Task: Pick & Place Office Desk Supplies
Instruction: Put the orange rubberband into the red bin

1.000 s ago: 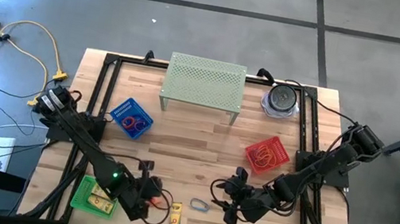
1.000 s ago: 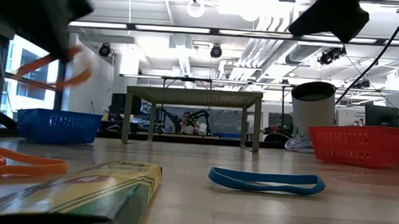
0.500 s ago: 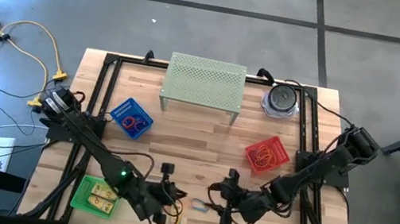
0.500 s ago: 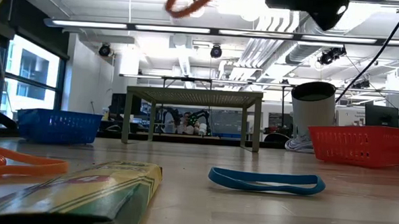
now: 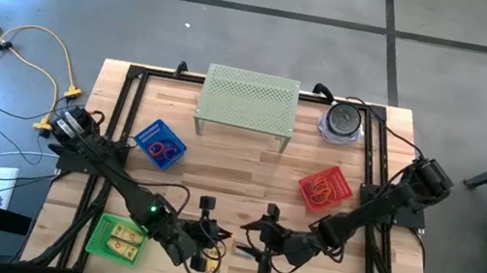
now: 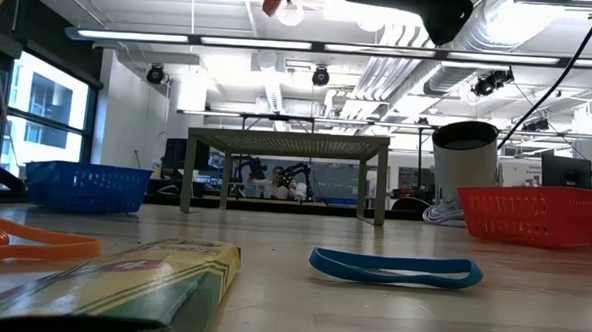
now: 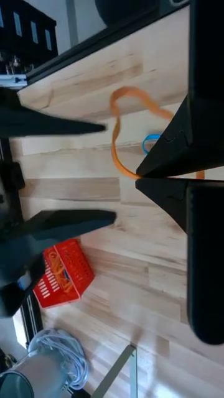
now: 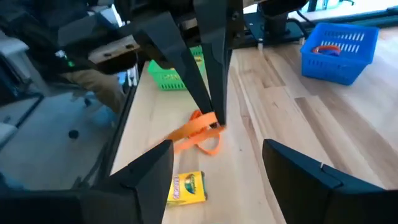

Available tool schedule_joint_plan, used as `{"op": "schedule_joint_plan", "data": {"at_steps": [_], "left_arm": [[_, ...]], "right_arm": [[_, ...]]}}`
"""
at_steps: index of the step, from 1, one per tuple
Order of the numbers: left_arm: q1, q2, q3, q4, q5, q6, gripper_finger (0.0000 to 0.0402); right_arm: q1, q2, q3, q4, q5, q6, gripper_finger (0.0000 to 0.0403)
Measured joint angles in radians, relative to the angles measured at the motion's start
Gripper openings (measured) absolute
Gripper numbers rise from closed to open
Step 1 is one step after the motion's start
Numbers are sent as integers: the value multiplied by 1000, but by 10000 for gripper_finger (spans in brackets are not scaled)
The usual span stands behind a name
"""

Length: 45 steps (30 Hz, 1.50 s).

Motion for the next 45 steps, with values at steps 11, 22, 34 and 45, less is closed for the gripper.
{"op": "schedule_joint_plan", "data": {"at_steps": [11,22,34,45], "left_arm": [[28,0,0,3,-2,1,1],[33,0,0,4,-2,16,1],[33,0,0,4,-1,20,1],[29,0,0,4,1,60,1]], "right_arm": [[-38,25,2,57,-97,55,236],[-58,25,1,32,-85,76,231],[-57,25,0,2,-88,48,61],[-46,25,0,0,-98,-3,3]]}}
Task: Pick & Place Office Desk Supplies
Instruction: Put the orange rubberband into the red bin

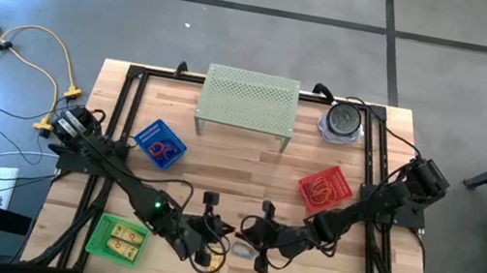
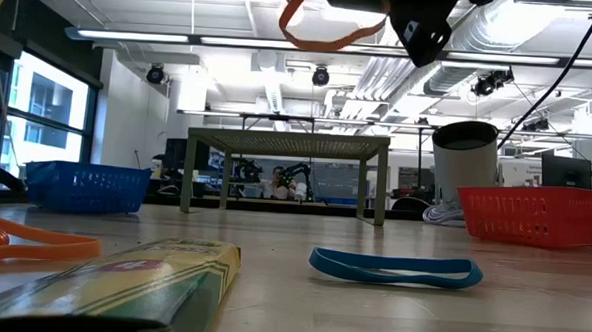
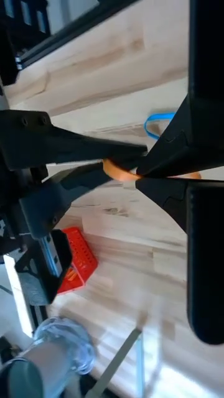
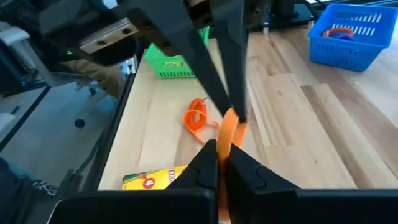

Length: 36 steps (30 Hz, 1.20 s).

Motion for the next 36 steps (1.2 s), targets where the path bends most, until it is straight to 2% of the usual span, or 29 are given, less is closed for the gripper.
{"op": "schedule_joint_plan", "data": {"at_steps": [5,16,21,26,31,36], "left_arm": [[-17,0,0,2,0,89,27],[-41,0,0,11,0,83,142],[-41,0,0,11,21,29,156],[-41,0,0,11,67,-47,156],[-41,0,0,11,72,-50,156],[-41,0,0,11,74,-51,156]], "right_arm": [[1,0,0,-1,-18,0,2],[9,-1,0,-160,-43,104,2],[29,-68,2,-392,54,264,2],[90,-165,2,-622,261,405,2],[157,-237,3,-869,435,617,2],[168,-242,3,-1215,448,974,2]]}}
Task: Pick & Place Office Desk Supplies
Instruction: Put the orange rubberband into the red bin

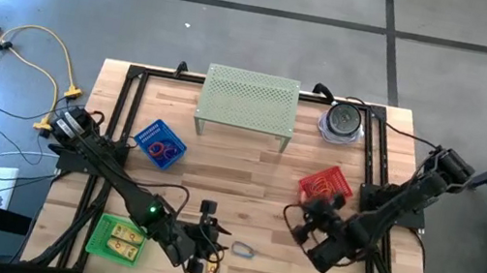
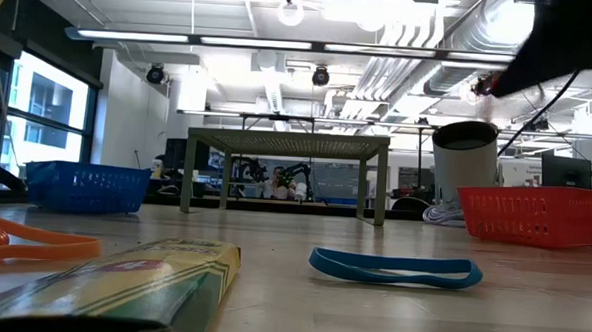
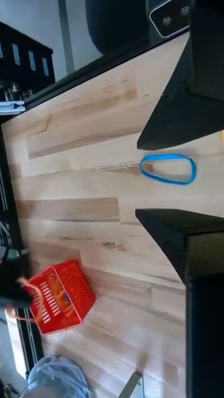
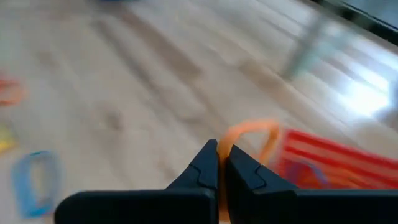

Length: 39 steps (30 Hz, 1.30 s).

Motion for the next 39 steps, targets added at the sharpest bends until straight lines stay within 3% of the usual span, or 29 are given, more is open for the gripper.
{"op": "schedule_joint_plan", "data": {"at_steps": [3,12,20,39], "left_arm": [[0,0,0,0,31,-1,157],[0,0,0,0,44,-2,157],[0,0,0,-1,45,-1,157],[0,0,0,-1,45,-2,157]], "right_arm": [[0,21,-1,-125,14,150,2],[-42,75,-1,-268,-42,331,2],[-89,149,-1,-402,-178,465,2],[-108,158,-1,-404,-256,470,2]]}}
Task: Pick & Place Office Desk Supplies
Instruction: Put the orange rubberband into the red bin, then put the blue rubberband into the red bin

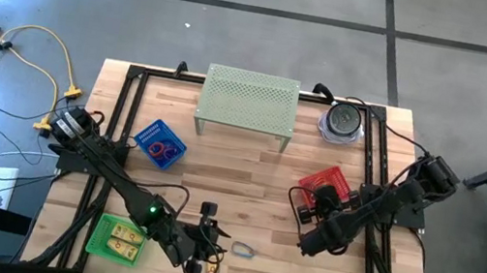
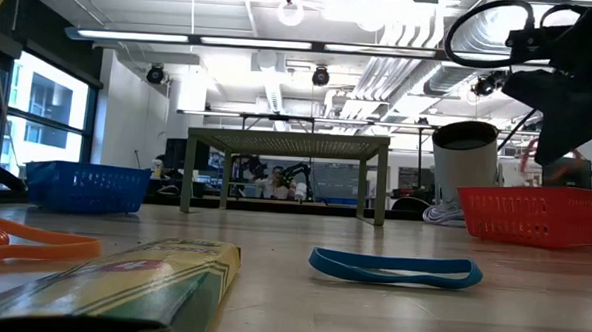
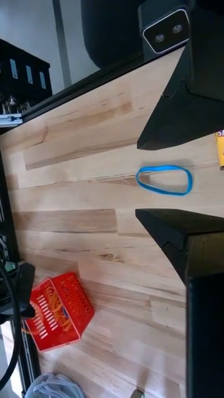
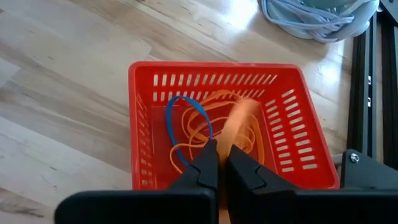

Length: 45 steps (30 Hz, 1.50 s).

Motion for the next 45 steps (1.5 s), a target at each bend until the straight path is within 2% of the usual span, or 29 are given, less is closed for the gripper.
{"op": "schedule_joint_plan", "data": {"at_steps": [8,12,20,25,28,31,35,38,41,45], "left_arm": [[0,0,0,0,0,-10,157],[0,0,0,0,0,-11,157],[0,0,0,0,0,-11,157],[0,0,0,0,0,-11,157],[0,0,0,0,0,-11,157],[0,0,0,0,0,-11,157],[0,0,0,0,0,-11,157],[0,0,0,1,0,-11,157],[-2,0,0,0,0,-11,157],[-3,0,0,0,0,-11,157]], "right_arm": [[0,0,0,-1,11,-6,15],[0,0,0,0,42,-12,62],[0,0,0,2,122,-17,192],[2,-23,42,9,145,-54,219],[18,-35,87,90,184,-203,218],[40,-42,121,317,196,-525,216],[63,-35,123,726,105,-1004,216],[64,-18,116,958,10,-1269,216],[62,2,116,1070,-37,-1411,216],[45,53,115,1093,-49,-1479,216]]}}
